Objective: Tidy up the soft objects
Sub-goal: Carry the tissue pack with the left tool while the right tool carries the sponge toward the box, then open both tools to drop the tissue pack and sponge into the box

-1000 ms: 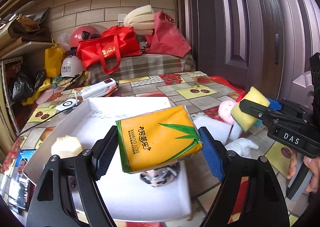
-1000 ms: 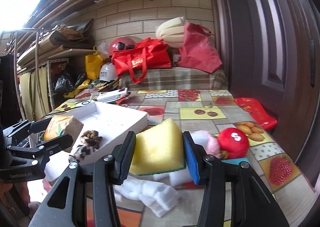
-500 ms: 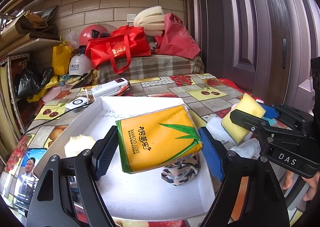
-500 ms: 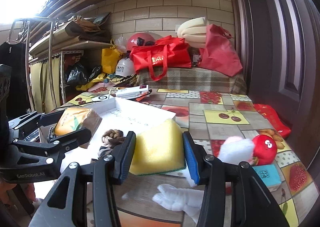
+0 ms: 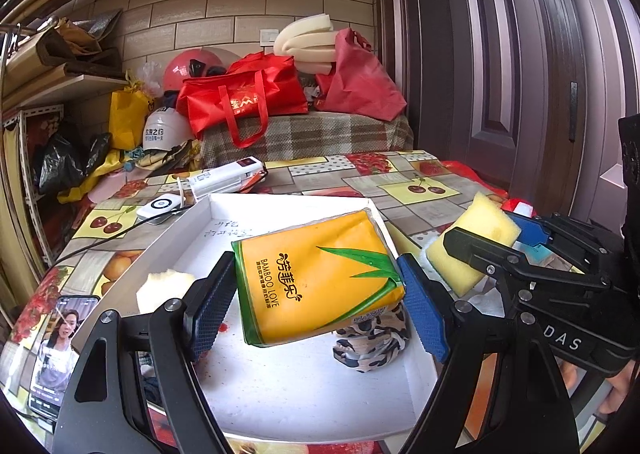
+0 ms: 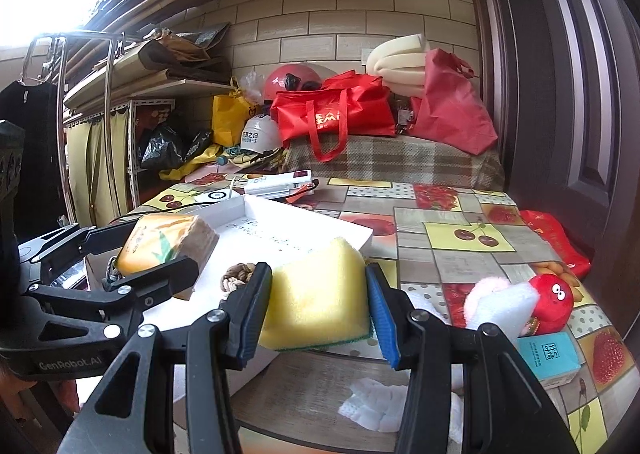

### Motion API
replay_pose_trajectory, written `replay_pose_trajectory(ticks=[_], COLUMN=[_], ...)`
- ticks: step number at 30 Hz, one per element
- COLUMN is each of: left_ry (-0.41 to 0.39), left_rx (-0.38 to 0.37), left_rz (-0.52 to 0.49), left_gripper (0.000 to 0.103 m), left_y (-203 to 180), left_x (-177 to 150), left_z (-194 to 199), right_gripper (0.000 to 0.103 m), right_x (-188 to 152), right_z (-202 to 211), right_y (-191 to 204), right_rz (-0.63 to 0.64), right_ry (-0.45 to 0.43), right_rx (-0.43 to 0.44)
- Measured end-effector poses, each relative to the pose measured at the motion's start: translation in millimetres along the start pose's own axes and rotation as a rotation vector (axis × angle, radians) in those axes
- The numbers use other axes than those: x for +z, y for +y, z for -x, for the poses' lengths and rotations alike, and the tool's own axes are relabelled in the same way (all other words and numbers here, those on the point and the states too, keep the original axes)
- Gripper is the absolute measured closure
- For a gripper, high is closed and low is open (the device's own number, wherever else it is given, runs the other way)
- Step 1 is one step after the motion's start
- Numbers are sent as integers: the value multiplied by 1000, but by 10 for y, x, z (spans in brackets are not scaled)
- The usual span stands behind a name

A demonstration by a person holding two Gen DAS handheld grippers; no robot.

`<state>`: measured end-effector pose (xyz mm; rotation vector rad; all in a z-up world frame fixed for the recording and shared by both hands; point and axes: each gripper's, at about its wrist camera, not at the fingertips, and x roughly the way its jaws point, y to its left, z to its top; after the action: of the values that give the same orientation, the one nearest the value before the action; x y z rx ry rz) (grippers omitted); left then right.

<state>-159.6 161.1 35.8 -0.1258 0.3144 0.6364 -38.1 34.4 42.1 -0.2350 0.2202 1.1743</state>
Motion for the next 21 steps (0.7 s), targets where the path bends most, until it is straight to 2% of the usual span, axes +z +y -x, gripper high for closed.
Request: replay_pose_trajectory(ticks=[11, 21], left_ry=[4, 29], left_rx=[55, 106], left_rz=[19, 77], left_gripper=[23, 23], left_y=[241, 560], left_x=[24, 24], left_z=[-54, -148], right_gripper=[54, 54], right_x=[23, 75], right_z=[-102, -278], right_y=[107, 247], right_rz=[-2, -14], right_ry=[10, 31], right_rx=[22, 51])
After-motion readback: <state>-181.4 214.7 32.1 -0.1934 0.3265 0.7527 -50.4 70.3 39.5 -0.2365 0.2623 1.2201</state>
